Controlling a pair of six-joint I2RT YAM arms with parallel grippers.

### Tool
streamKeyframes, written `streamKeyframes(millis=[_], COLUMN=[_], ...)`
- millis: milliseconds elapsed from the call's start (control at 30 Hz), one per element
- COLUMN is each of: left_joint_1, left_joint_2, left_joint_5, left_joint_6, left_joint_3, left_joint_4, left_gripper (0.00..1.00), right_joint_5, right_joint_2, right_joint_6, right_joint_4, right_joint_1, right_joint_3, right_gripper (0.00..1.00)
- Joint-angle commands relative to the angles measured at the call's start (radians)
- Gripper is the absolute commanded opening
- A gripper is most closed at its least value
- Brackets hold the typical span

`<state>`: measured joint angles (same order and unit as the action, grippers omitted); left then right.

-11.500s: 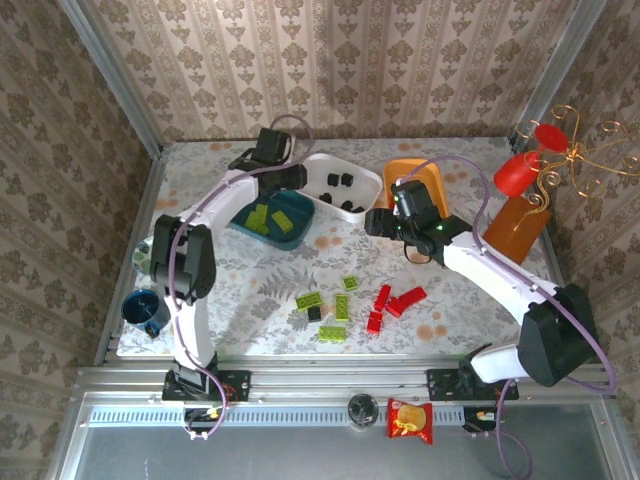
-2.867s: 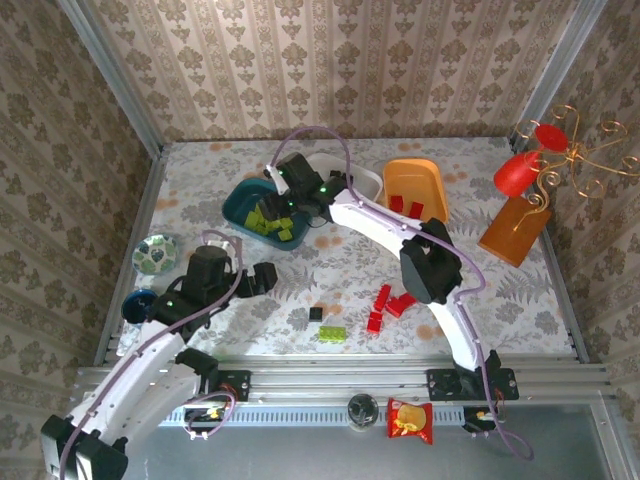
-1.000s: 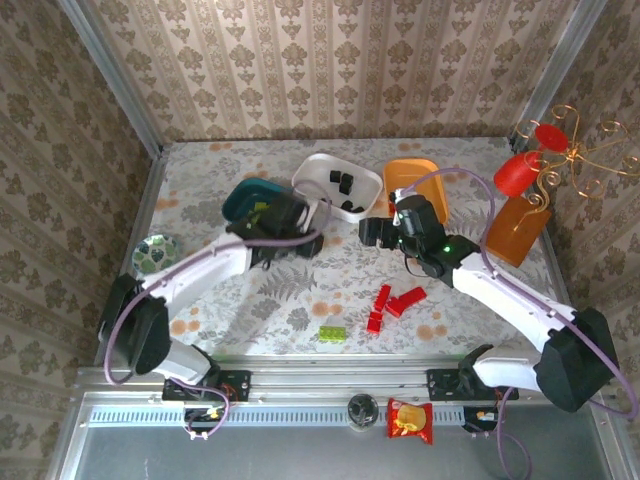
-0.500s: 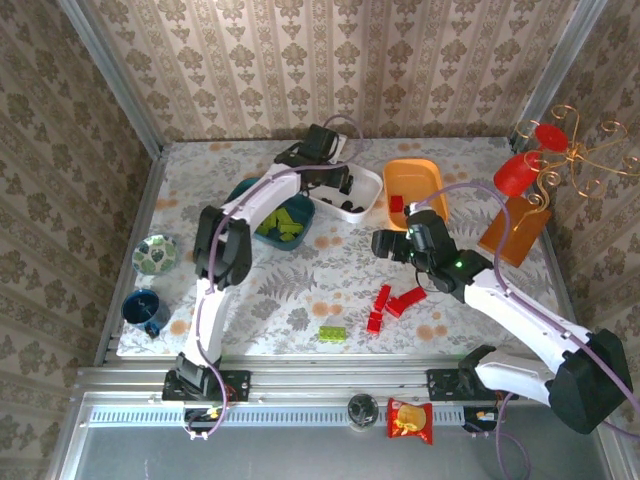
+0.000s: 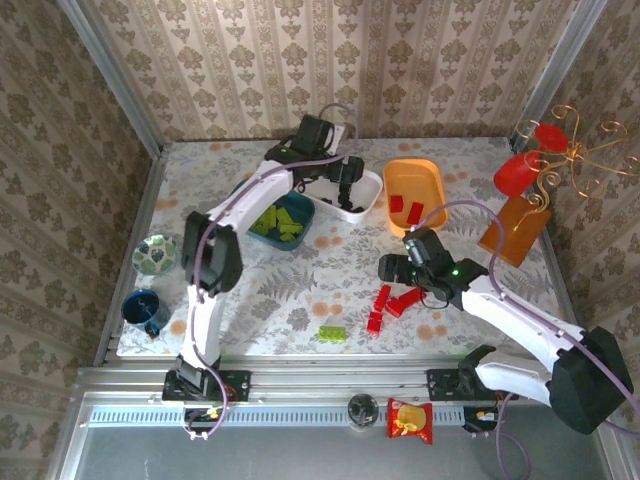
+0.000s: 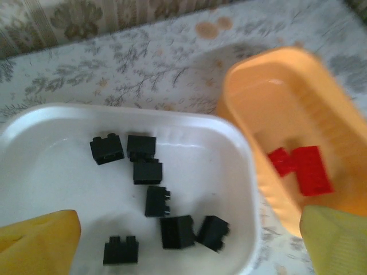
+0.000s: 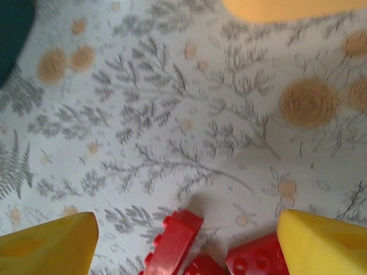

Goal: Sort the legos into containers by color
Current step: Place the lego in the container, then pick up the lego from the bottom-center of the table, then place the lego in the container.

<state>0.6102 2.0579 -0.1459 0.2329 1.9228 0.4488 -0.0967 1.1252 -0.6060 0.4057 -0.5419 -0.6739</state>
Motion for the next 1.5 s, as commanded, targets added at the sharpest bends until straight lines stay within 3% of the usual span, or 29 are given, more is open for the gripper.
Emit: streamKeyframes(millis=[0,200,333,533,800,967,1267,1467], left_joint_1=[0.042,0.112,0.119,0.119,0.117,0.116,0.131,0.139], left_joint_2=[-0.208,-0.531,-0.711,-0.895,-0.958,-0.959,-0.979,-0.988], left_joint_5=[-0.040,0.068,0.095,0.141,0.158,0.147,0.115,0.114], left_joint_6=[0.031,0.034,0.078,0.119,0.150,0.148,0.145,0.165], left_joint_3=[-0.200,-0.664,-0.920,-1.127,-1.202,-1.199,-1.216,-1.226], left_joint_4=[-0.186,-0.356,-0.392,-0.340,-0.316,-0.303,-0.271,-0.245], left_gripper=[1.00,1.00,1.00,1.00,1.00,1.00,1.00,1.00], right_joint_5=[0.017,0.010,-0.003,-0.005,0.005,-0.022,-0.082,-0.257], right_joint_2=[0.051,0.188,0.301,0.362,0.402,0.341,0.220,0.379], right_joint_6=[-0.016,-0.007,-0.035,-0.056,-0.078,-0.056,0.052,0.124], right_joint_4=[0.047,-0.003,0.036,0.070,0.069,0.056,0.089,0.006], right_joint_1=[-0.033,-0.064,-0.069,-0.093,-0.122,-0.115,0.046,0.146], right_joint_3=[0.009,-0.057,-0.104,-0.111,-0.124,-0.140,-0.316,-0.502], right_gripper=[0.81,0.73,0.63,0.52,0.37,0.27,0.22,0.23])
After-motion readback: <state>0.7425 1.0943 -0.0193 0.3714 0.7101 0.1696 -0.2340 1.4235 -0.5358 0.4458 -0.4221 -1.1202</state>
